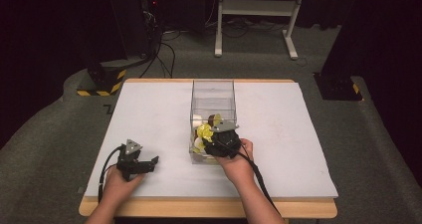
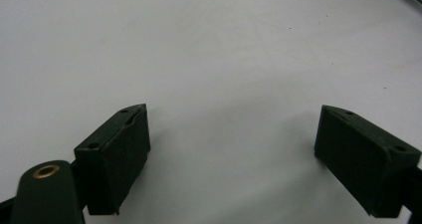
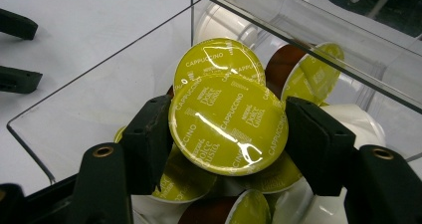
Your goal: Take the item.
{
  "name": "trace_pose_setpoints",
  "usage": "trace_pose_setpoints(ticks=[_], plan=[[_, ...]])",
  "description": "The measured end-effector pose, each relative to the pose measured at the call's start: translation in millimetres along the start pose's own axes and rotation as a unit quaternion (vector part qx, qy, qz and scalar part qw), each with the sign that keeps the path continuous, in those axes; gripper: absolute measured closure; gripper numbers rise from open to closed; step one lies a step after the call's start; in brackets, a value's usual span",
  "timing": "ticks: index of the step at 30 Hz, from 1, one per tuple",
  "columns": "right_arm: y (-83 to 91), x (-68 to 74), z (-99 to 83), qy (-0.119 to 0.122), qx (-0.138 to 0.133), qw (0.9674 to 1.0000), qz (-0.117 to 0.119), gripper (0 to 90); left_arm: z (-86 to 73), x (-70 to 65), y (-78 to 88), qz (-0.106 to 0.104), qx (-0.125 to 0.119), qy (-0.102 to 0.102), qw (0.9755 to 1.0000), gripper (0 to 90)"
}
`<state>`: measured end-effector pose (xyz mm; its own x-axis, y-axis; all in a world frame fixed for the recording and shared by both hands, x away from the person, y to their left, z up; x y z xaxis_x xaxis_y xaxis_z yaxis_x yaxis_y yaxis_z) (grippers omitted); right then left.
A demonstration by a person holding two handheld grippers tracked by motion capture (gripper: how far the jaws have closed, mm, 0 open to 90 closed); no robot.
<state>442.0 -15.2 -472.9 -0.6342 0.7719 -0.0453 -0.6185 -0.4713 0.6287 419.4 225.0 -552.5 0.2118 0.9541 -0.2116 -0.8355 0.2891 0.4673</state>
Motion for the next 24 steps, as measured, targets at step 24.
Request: trace_pose_setpoints(ticks=[24], plan=[[7.7, -5.0, -1.8, -0.012, -0.024, 0.9996, -0.002, 38.1, -0.6, 0.6, 0.6, 0.0, 0.004, -0.004, 1.0, 14.4]])
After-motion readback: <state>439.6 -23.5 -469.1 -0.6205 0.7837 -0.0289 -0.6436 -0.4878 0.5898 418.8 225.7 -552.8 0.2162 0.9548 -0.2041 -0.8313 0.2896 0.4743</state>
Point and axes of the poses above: each handheld gripper's, and its own axes: y roughly backward along the jaws, z roughly out of its top, x roughly to its left, the point moved 7 cm from there along -y, roughly forward along the jaws, and after that the axes turned 3 degrees about -y, right-handed, at the moved point
